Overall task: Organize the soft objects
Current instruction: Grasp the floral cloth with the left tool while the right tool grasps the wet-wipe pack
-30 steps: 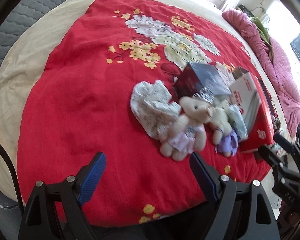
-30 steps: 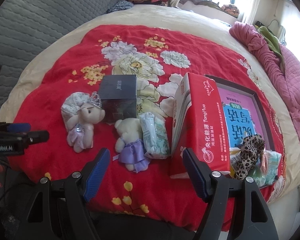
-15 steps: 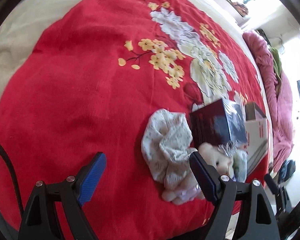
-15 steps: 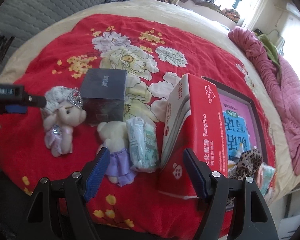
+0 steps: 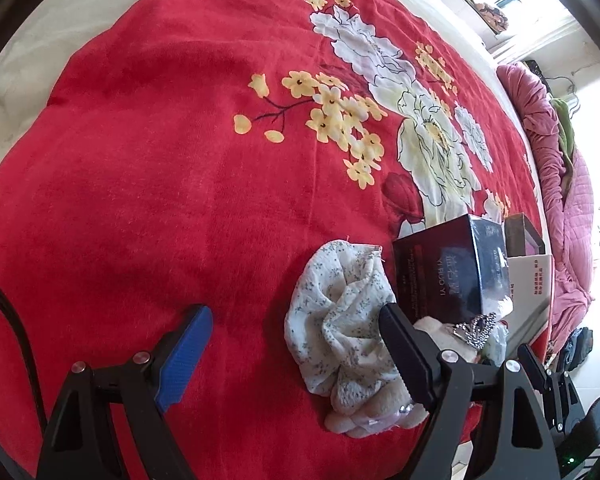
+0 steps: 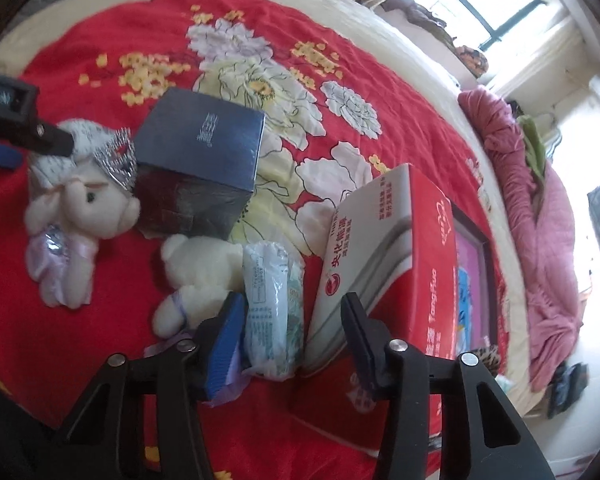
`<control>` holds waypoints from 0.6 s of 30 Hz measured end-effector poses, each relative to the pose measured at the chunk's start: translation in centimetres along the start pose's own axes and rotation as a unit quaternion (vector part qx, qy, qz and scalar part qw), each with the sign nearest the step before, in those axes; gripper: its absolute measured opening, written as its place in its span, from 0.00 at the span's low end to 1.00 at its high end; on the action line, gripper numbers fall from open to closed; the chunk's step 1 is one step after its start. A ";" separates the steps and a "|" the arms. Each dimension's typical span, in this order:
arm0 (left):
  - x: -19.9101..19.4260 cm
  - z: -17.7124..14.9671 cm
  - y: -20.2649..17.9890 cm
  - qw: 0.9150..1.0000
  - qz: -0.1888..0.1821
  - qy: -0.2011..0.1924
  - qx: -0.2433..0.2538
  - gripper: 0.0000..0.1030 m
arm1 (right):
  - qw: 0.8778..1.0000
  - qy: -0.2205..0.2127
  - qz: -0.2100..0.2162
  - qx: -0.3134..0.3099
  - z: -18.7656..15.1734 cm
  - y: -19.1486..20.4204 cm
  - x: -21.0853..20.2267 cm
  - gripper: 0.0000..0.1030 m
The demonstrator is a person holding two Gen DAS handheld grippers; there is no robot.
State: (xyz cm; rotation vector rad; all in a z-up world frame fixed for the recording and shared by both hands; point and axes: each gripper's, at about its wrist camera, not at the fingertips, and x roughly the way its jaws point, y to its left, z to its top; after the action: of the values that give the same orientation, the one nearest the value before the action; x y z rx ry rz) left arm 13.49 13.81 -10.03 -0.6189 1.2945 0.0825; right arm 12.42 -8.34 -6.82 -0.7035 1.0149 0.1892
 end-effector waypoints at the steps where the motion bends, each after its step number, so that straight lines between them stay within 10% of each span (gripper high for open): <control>1: 0.1 0.0 0.0 1.000 0.001 0.000 -0.001 0.82 | 1.000 0.003 -0.002 -0.004 0.1 0.1 0.4 0.42; 6: 0.8 0.2 -0.4 1.000 0.015 0.005 0.003 0.82 | 1.000 0.005 0.001 -0.010 0.1 0.5 1.3 0.19; 12: 1.3 0.0 -1.5 0.999 0.042 -0.001 0.010 0.79 | 1.000 -0.007 0.018 0.019 0.1 -0.4 1.1 0.18; 18: 1.3 -0.6 -3.1 0.998 0.055 -0.010 0.020 0.37 | 0.997 -0.016 0.044 0.060 -0.4 -1.9 -0.1 0.18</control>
State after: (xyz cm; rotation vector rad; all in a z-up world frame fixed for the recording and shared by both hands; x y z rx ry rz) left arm 14.61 10.57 -10.11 -0.5103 1.3074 0.1527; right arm 12.95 -10.01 -6.04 -0.5456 1.0179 0.2140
